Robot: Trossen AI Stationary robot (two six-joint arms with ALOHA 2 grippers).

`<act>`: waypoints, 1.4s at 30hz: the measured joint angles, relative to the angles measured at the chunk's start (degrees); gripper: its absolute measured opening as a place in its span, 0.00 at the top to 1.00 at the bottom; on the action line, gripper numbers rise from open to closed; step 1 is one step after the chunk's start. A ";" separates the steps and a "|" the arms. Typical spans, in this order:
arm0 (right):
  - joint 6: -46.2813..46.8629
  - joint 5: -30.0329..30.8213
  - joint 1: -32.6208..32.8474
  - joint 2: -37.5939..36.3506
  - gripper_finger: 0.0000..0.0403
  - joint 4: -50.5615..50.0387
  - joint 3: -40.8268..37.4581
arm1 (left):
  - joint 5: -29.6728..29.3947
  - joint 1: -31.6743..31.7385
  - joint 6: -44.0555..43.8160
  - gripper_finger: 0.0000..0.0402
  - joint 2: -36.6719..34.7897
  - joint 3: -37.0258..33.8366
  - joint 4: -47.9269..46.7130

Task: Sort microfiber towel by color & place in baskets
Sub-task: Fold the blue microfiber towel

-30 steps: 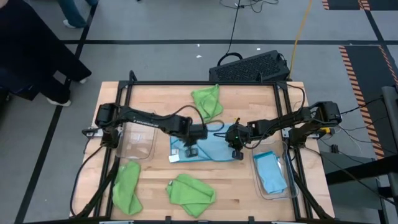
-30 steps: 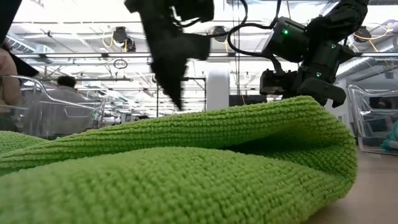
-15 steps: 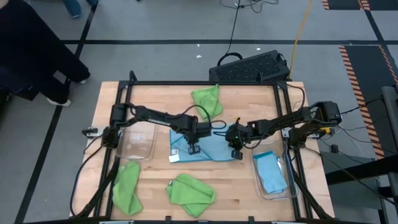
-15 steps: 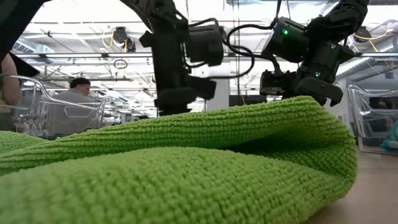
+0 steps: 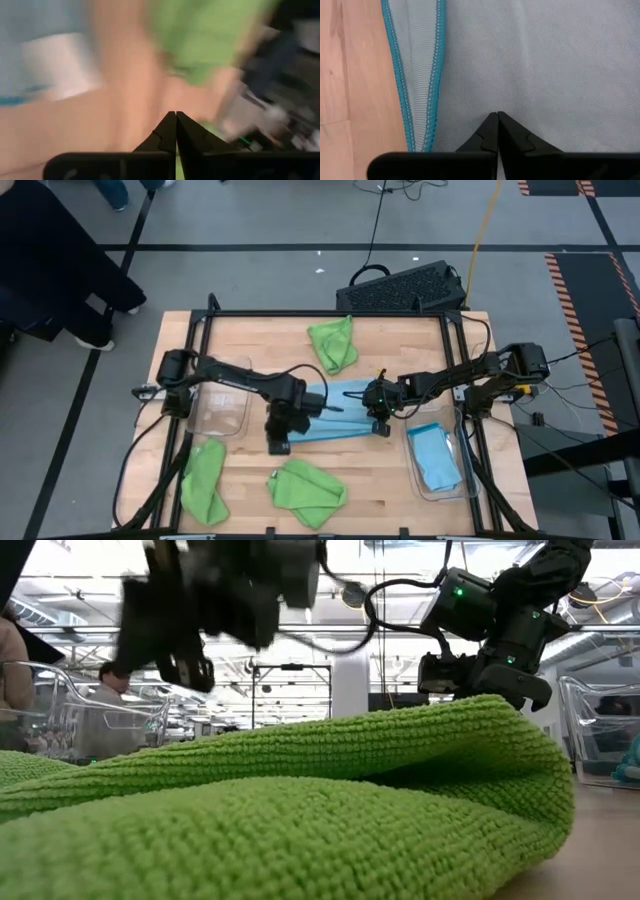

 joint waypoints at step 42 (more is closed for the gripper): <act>-0.12 0.07 0.02 0.04 1.00 0.22 0.02 | 3.02 -9.28 -15.84 0.99 -6.83 -12.83 16.24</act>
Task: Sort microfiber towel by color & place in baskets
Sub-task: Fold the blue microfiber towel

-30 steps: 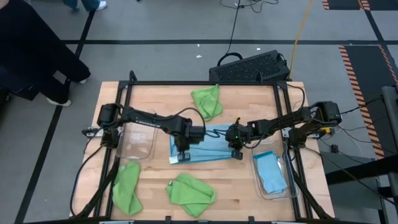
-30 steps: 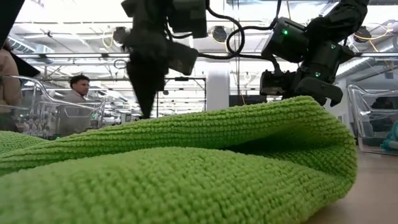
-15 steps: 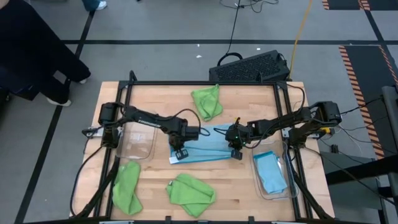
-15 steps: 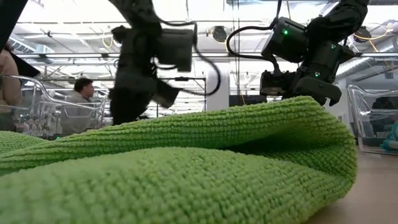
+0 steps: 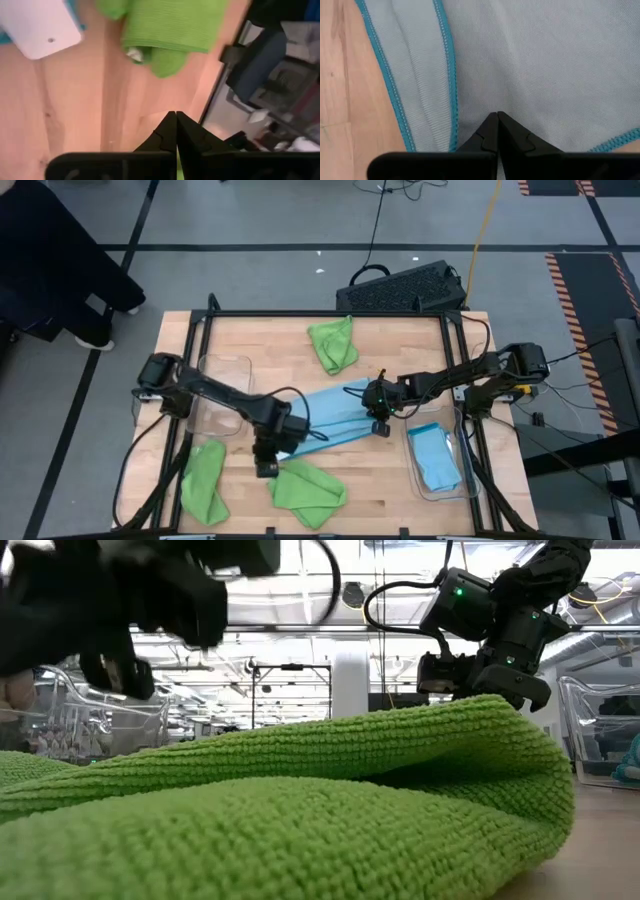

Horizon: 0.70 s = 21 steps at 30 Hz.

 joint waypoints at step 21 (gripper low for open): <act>-5.83 9.13 3.93 -4.74 1.00 -7.06 3.44 | -43.79 10.25 4.17 0.99 -1.08 -2.60 31.37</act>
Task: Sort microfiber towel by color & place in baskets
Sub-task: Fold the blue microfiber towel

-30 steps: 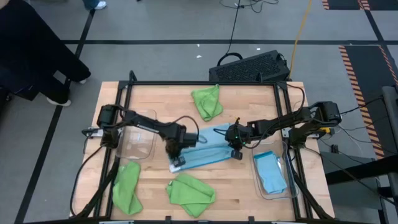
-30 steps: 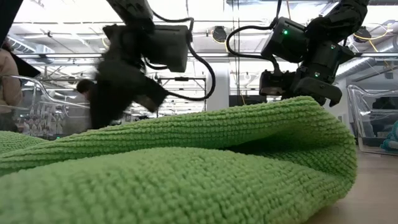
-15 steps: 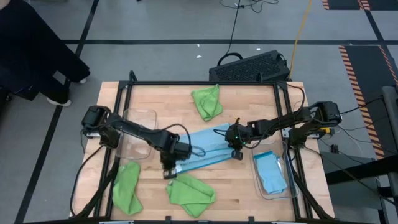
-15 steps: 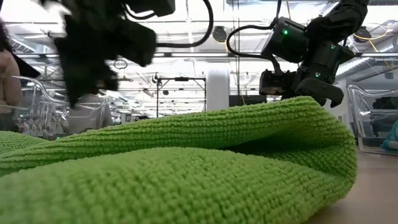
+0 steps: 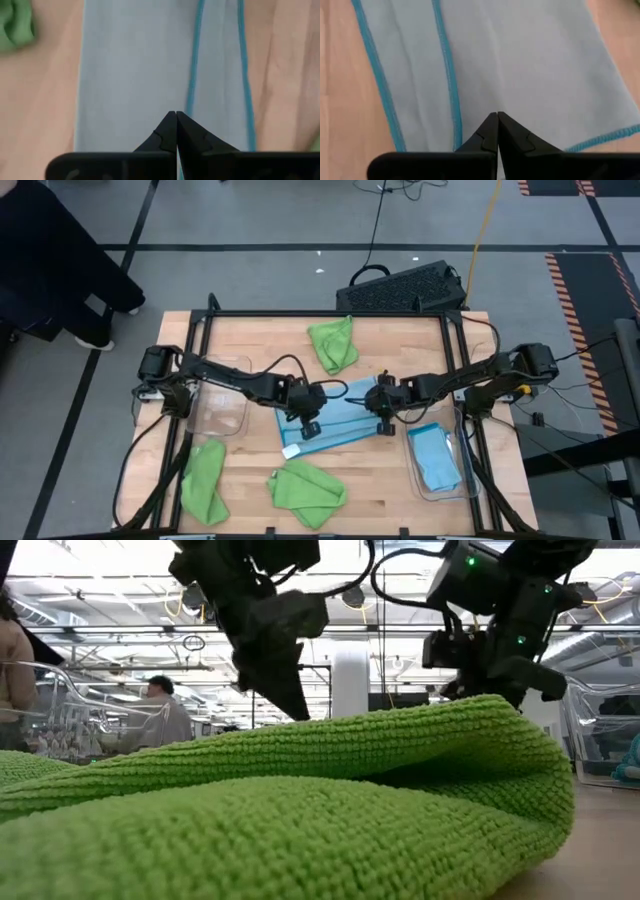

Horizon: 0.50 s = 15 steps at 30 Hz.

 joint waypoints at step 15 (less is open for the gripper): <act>1.23 -5.81 -0.68 8.08 1.00 28.31 -0.03 | 7.16 6.54 5.41 0.98 13.49 -1.09 20.89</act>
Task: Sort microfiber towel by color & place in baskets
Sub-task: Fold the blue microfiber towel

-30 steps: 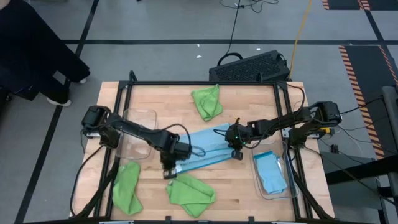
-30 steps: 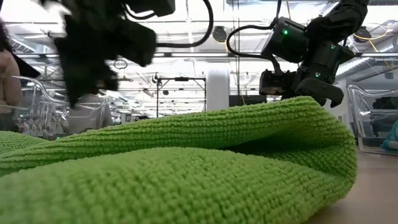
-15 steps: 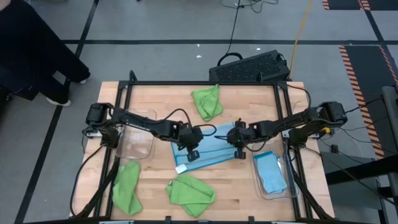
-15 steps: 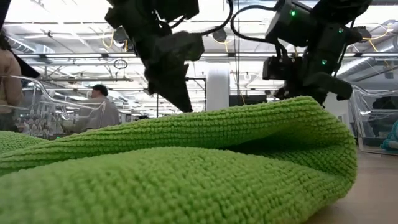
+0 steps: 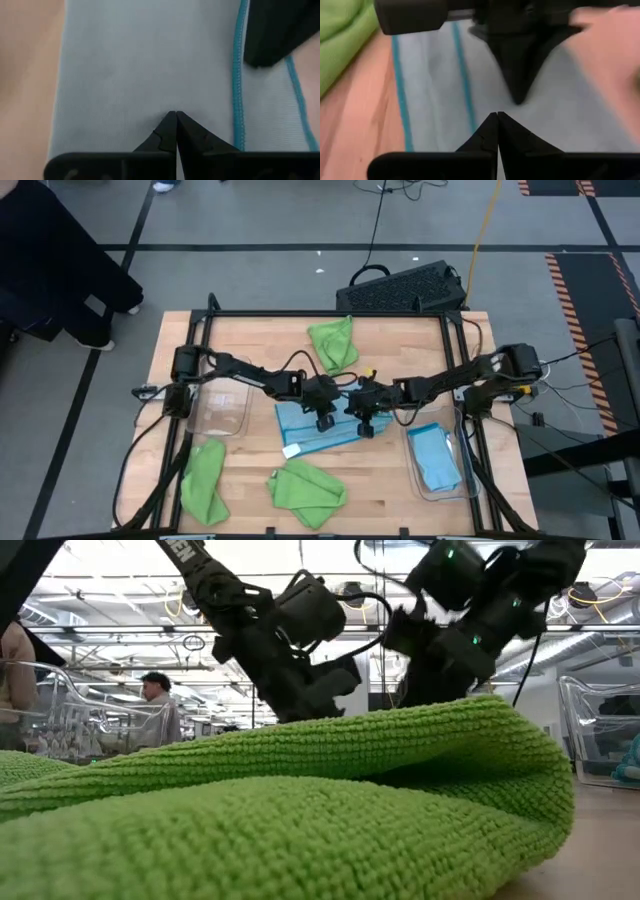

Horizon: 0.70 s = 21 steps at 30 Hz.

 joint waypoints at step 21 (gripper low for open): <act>14.05 -15.09 10.38 3.73 1.00 11.35 -0.74 | -1.67 1.59 -2.91 0.97 2.76 0.05 3.37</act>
